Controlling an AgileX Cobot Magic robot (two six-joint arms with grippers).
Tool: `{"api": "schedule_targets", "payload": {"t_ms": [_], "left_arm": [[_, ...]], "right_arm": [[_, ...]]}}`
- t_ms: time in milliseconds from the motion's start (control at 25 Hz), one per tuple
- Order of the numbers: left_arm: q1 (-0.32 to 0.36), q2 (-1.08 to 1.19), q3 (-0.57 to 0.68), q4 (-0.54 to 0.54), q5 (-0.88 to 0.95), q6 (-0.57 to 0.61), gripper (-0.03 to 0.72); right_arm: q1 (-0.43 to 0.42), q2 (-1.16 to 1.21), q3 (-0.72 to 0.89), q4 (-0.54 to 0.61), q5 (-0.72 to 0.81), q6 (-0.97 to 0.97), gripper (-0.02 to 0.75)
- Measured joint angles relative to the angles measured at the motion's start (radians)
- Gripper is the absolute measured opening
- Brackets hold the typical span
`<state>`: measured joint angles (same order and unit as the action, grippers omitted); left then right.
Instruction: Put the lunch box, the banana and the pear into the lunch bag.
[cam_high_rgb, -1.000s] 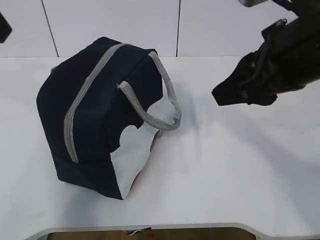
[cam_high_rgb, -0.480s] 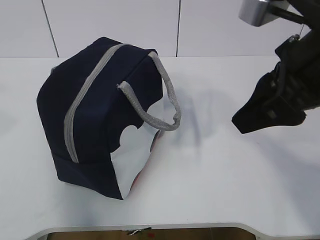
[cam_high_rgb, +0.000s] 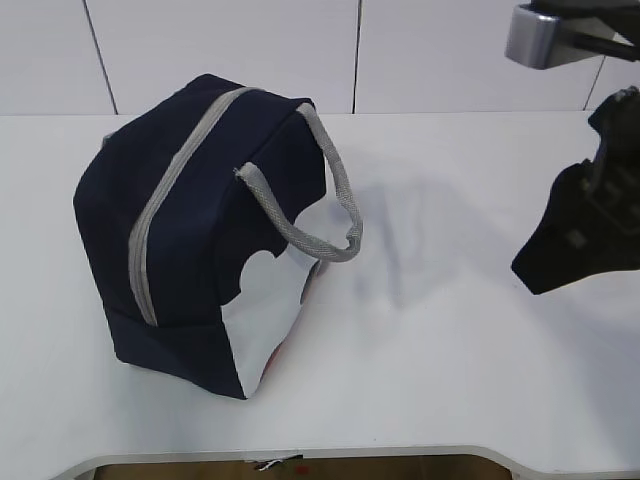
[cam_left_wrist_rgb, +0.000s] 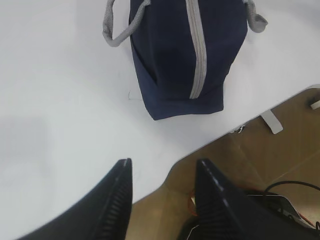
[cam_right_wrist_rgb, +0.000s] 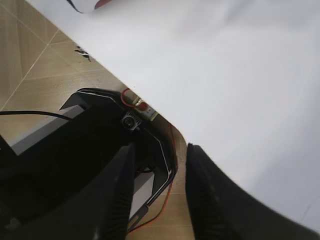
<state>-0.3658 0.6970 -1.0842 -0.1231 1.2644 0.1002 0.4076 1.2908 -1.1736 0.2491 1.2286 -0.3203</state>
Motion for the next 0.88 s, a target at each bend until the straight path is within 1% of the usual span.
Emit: {"api": "schedule_targets", "payload": {"t_ms": [440, 880], "left_arm": [[0.000, -0.190, 0.160, -0.025, 0.000, 0.000, 0.317], [0.000, -0.518, 0.258, -0.027, 0.004, 0.000, 0.317]], "right_arm": [[0.000, -0.168, 0.000, -0.077, 0.015, 0.070, 0.301], [0.000, -0.441, 0.000, -0.152, -0.052, 0.073, 0.302]]}}
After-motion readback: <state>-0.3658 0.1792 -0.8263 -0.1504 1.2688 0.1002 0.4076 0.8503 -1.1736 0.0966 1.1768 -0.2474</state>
